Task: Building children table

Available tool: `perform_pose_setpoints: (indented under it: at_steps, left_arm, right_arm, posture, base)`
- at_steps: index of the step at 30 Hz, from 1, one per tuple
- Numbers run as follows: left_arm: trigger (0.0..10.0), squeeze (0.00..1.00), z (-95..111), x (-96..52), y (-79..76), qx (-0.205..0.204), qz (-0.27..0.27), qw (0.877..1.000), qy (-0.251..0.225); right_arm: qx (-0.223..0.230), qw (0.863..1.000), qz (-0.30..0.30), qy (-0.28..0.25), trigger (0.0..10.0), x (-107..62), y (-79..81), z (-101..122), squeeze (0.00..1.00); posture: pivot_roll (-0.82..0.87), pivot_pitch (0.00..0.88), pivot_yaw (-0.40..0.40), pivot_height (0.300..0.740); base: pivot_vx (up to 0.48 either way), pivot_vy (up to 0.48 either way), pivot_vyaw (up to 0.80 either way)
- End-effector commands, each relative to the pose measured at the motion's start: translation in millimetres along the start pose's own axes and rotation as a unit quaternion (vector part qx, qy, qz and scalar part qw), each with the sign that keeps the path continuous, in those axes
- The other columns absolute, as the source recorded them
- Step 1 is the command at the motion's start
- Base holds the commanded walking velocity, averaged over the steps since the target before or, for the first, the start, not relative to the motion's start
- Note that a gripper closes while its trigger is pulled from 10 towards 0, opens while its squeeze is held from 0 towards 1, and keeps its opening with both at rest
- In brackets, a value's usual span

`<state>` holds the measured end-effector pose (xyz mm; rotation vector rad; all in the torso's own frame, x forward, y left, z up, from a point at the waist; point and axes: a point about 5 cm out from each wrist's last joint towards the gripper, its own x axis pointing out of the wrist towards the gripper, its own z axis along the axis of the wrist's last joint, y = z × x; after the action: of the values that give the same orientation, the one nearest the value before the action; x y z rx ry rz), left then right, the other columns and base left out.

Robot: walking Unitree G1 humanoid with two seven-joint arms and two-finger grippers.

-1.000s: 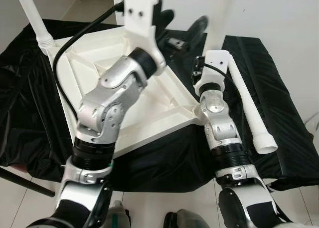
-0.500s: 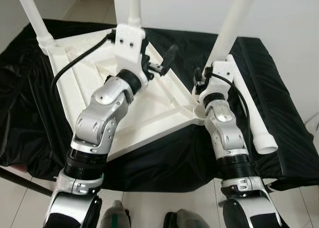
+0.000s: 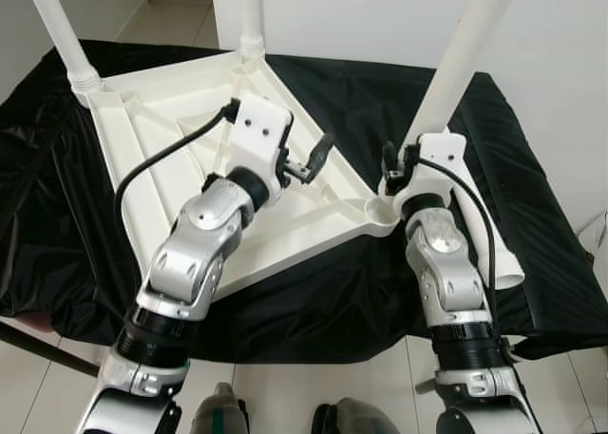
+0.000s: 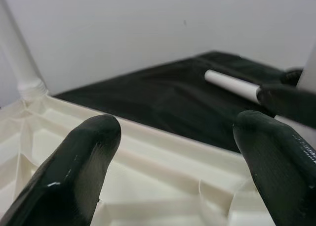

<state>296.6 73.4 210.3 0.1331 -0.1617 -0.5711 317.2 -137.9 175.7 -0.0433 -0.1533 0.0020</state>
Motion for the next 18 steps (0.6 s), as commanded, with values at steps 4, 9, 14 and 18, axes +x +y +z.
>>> perform_pose_setpoints:
  at_steps: [4, 9, 14, 18]
  left_arm:
    - [10.0, 0.0, -15, -5.9, -16.8, 0.025, -0.058, 0.998, 0.03]
    - [10.0, 0.0, -26, -13.2, -29.6, 0.05, -0.098, 0.992, 0.059]
    - [10.0, 0.0, -31, -16.4, -37.3, 0.051, -0.115, 0.989, 0.072]
    - [10.0, 0.0, -34, -17.7, -42.5, 0.053, -0.124, 0.988, 0.076]
  right_arm:
    - [-0.006, 1.0, 0.013, 0.01, 10.0, -3.1, 2.7, -3, 0.0]
    - [-0.009, 0.999, 0.023, 0.023, 10.0, -4.6, 5.7, -8, 0.0]
    - [-0.013, 0.999, 0.022, 0.04, 10.0, -5.9, 4.3, -14, 0.0]
    - [-0.013, 0.998, 0.021, 0.051, 10.0, -8.0, 3.5, -18, 0.0]
  posture:
    - [0.01, 0.025, -0.031, 0.74]
    - [0.02, 0.029, -0.036, 0.74]
    - [0.02, 0.03, -0.038, 0.74]
    - [0.02, 0.029, -0.041, 0.74]
  base:
    - [0.0, 0.0, 0.0]
    - [0.0, 0.0, 0.0]
    - [0.0, 0.0, 0.0]
    - [0.0, 0.0, 0.0]
